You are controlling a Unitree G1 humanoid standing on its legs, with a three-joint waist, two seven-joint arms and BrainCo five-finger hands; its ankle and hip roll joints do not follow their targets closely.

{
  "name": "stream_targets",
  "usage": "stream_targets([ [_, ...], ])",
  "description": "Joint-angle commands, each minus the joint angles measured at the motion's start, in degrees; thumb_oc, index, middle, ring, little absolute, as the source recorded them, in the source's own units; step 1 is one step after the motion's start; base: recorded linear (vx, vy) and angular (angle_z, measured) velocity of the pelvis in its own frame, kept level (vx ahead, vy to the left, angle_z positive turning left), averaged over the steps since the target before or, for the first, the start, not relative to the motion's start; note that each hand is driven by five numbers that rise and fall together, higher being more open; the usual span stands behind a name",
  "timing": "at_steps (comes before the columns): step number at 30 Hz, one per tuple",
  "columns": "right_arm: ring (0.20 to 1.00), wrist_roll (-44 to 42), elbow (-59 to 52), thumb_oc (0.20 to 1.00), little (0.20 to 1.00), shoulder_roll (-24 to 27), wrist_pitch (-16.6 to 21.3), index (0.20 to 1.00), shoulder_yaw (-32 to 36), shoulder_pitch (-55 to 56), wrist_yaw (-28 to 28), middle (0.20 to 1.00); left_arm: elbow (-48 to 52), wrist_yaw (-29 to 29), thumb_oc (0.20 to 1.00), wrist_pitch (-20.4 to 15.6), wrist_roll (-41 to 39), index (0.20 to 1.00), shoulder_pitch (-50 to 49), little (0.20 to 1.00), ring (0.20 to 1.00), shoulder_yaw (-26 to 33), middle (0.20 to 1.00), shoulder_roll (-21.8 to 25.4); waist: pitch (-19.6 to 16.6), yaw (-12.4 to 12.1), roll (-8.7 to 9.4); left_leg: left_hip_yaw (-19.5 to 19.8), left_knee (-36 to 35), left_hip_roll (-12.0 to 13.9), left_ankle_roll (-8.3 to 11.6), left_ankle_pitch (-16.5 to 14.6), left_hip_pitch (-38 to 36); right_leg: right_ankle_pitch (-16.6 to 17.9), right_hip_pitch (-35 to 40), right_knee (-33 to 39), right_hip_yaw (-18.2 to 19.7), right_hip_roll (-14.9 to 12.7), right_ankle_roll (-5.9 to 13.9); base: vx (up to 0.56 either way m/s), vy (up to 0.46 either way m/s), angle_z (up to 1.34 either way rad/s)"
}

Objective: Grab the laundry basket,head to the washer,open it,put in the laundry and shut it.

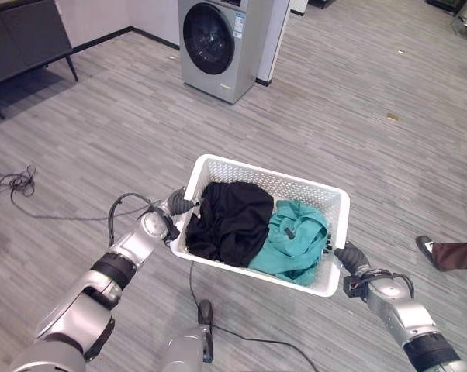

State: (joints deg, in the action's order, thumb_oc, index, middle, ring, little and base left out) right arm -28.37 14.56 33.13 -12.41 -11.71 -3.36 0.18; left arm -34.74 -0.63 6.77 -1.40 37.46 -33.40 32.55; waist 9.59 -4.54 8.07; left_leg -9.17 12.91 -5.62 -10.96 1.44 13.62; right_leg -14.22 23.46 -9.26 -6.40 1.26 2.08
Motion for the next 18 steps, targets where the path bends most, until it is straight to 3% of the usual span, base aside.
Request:
stream_targets([
  [1, 0.2, -1.26, -4.28, 0.2, 0.2, 0.22, 6.74, 0.2, 3.62, -5.72, 3.86, 0.2, 3.33, 0.09, 0.2, -4.41, 0.95, 0.2, 4.42, 0.2, 0.2, 1.57, 0.2, -0.71, -5.11, -2.15, -1.09, 2.79, -3.74, 6.33, 9.05, 3.09, 1.85, 16.61, -12.32, -17.66, 1.83, -6.19, 6.21, 0.5, 0.259, -0.01],
  [4, 0.2, -0.54, -4.19, 0.2, 0.2, -1.18, 6.82, 0.2, 3.2, -6.4, 4.04, 0.2, 3.76, -0.55, 0.2, -4.11, 0.82, 0.2, 4.93, 0.2, 0.2, 1.88, 0.2, -0.99, -4.11, -0.43, -2.05, 1.81, -2.98, 5.39, 5.87, -1.41, -2.54, 24.38, -19.03, -32.29, 2.3, -7.26, 7.89, 0.44, 0.257, 0.27],
  [7, 0.2, 0.88, -4.28, 0.2, 0.2, -1.43, 6.52, 0.2, 3.35, -6.75, 3.9, 0.2, 5.01, -1.0, 0.2, -3.65, 0.12, 0.2, 5.32, 0.2, 0.2, 2.43, 0.2, -0.41, -2.95, 0.89, -3.69, 1.69, -4.37, 5.85, 4.76, -2.67, -6.26, 22.03, -25.34, -37.25, -0.41, -9.46, 7.58, 0.34, 0.165, 0.03],
  [8, 0.2, 0.87, -4.6, 0.2, 0.2, -1.01, 6.58, 0.2, 4.07, -6.45, 3.76, 0.2, 5.27, -1.15, 0.2, -3.5, 0.41, 0.2, 5.8, 0.2, 0.2, 2.37, 0.2, -0.69, -2.26, 2.43, -4.32, 2.96, -5.54, 5.07, 4.72, -3.8, -10.35, 16.54, -30.15, -33.36, -1.8, -8.44, 6.1, 0.47, 0.049, 0.2],
  [11, 0.2, 0.78, -5.47, 0.2, 0.2, -0.25, 6.43, 0.2, 5.73, -5.28, 3.6, 0.2, 5.8, -0.91, 0.2, -3.5, 0.63, 0.2, 5.7, 0.2, 0.2, 2.34, 0.2, -0.57, -1.89, 3.81, -4.53, 3.97, -6.04, 5.02, 5.45, -4.95, -12.79, 13.91, -30.66, -25.03, -3.53, -7.86, 5.83, 0.39, -0.032, 0.55],
  [12, 0.2, 0.03, -5.66, 0.2, 0.2, 0.15, 6.87, 0.2, 6.45, -4.82, 3.43, 0.2, 5.48, -1.03, 0.2, -3.68, 0.7, 0.2, 5.77, 0.2, 0.2, 2.48, 0.2, -0.78, -1.93, 4.3, -4.29, 4.44, -6.14, 4.97, 6.88, -7.16, -14.89, 11.71, -31.03, -10.61, -5.88, -9.3, 5.35, 0.57, -0.177, 0.9],
  [13, 0.2, -0.21, -5.81, 0.2, 0.2, 0.36, 6.94, 0.2, 7.03, -4.17, 3.23, 0.2, 5.39, -1.23, 0.2, -3.74, 0.96, 0.2, 5.9, 0.2, 0.2, 2.54, 0.2, -1.06, -1.83, 4.77, -4.2, 5.21, -5.96, 4.94, 7.72, -8.72, -16.07, 12.2, -31.28, -3.2, -4.7, -9.2, 5.7, 0.43, -0.159, 0.88],
  [14, 0.2, -0.21, -5.85, 0.2, 0.2, 0.36, 6.93, 0.2, 7.07, -4.12, 3.22, 0.2, 5.38, -1.24, 0.2, -3.74, 0.96, 0.2, 5.92, 0.2, 0.2, 2.51, 0.2, -1.09, -1.82, 4.79, -4.3, 5.26, -5.97, 5.05, 7.75, -8.6, -16.04, 12.69, -30.94, -2.44, -4.84, -9.03, 5.64, 0.42, -0.161, 0.66],
  [15, 0.2, -0.42, -6.72, 0.2, 0.2, 0.67, 6.91, 0.2, 8.27, -2.73, 3.32, 0.2, 5.1, -1.87, 0.2, -3.92, 1.8, 0.2, 6.24, 0.2, 0.2, 3.11, 0.2, -1.7, -1.7, 5.42, -4.07, 5.83, -5.62, 4.92, 8.45, -10.79, -18.0, 15.32, -32.38, 4.99, -3.08, -10.25, 6.9, 0.44, -0.164, 0.77],
  [18, 0.2, -0.51, -7.4, 0.2, 0.2, 0.59, 7.04, 0.2, 8.87, -1.99, 3.71, 0.2, 4.52, -2.23, 0.2, -4.08, 2.97, 0.2, 6.26, 0.2, 0.2, 3.48, 0.2, -2.3, -1.38, 5.72, -4.56, 6.23, -4.7, 5.64, 9.12, -13.49, -20.52, 18.16, -34.12, 11.14, -3.9, -11.7, 8.55, 0.4, -0.141, 0.72],
])
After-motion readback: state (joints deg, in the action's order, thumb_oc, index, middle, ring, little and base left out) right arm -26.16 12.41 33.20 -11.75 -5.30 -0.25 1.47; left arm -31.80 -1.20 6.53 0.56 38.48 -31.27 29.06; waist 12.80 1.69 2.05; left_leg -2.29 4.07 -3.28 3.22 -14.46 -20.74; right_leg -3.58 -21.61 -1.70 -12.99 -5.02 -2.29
